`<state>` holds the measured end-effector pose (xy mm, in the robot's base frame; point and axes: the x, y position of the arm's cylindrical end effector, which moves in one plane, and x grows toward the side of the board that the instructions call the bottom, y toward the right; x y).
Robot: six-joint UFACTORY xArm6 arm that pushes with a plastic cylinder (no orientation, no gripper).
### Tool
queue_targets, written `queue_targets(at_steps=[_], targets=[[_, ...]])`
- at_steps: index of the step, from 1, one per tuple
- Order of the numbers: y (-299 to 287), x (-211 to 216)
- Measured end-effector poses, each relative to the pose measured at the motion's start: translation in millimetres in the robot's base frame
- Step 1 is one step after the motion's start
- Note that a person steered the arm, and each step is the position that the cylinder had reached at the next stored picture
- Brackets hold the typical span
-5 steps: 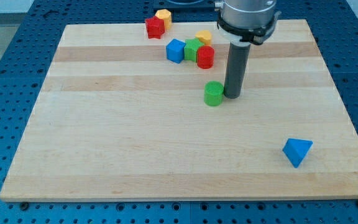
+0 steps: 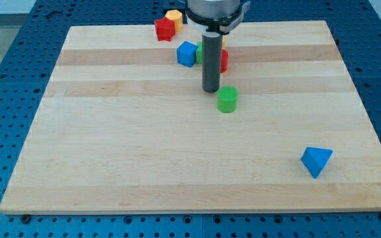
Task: Slide green circle closer to blue triangle
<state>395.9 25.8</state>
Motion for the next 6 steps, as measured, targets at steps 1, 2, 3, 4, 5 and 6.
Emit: queue_targets(at_steps=[1,2,3,4,5,6], targets=[[34.9,26.3],[61.9,46.1],[90.2,72.0],[70.5,73.6],[23.7,75.9],[0.2,99.4]])
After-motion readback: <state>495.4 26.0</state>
